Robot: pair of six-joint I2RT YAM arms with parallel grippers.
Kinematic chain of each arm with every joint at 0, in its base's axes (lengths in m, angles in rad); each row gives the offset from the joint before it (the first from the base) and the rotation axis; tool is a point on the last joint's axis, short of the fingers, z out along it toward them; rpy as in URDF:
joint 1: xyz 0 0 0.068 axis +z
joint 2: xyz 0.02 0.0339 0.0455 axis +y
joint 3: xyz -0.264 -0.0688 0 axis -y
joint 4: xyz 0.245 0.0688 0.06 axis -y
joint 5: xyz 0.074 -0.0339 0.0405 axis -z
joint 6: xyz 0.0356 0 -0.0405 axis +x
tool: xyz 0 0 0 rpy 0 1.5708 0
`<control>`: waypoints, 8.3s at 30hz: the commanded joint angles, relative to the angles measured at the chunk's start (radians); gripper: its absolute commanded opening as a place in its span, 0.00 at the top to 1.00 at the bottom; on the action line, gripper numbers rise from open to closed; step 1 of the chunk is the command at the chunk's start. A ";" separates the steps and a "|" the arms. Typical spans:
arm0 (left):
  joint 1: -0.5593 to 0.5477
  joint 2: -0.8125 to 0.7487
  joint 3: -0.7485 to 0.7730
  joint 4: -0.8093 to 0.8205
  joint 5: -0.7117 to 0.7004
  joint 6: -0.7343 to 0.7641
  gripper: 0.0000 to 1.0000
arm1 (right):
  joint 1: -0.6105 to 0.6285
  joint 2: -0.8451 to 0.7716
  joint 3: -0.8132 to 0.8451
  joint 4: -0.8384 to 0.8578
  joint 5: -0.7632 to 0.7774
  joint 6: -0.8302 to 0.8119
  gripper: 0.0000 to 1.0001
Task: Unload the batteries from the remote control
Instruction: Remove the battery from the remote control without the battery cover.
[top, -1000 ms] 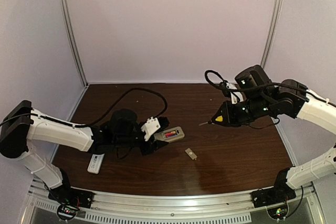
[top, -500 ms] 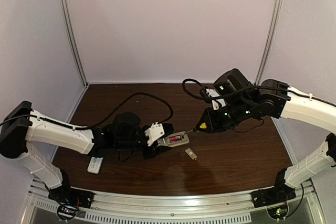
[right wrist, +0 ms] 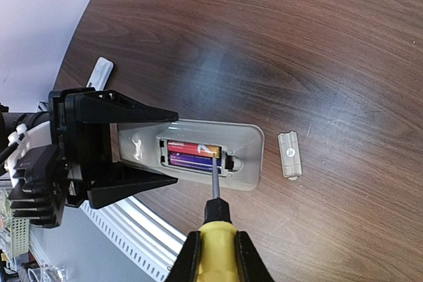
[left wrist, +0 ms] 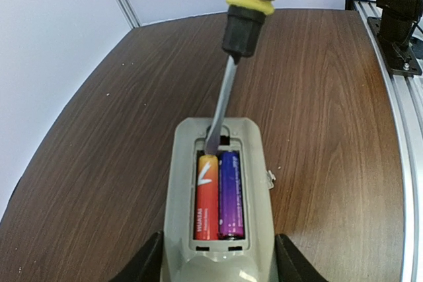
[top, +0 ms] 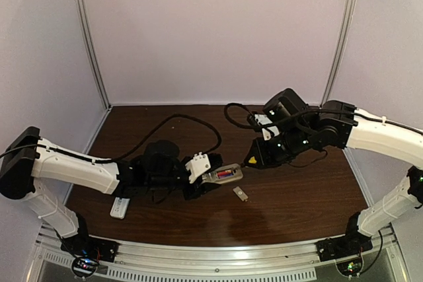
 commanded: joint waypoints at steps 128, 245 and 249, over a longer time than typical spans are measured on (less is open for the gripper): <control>-0.017 0.015 0.040 0.034 0.015 0.010 1.00 | -0.010 0.014 -0.249 0.372 -0.325 -0.021 1.00; -0.029 0.289 0.048 0.199 0.179 -0.045 1.00 | -0.094 -0.092 -0.439 0.785 -0.618 -0.016 1.00; -0.029 0.290 0.047 0.197 0.179 -0.048 1.00 | -0.097 -0.097 -0.441 0.768 -0.593 -0.016 1.00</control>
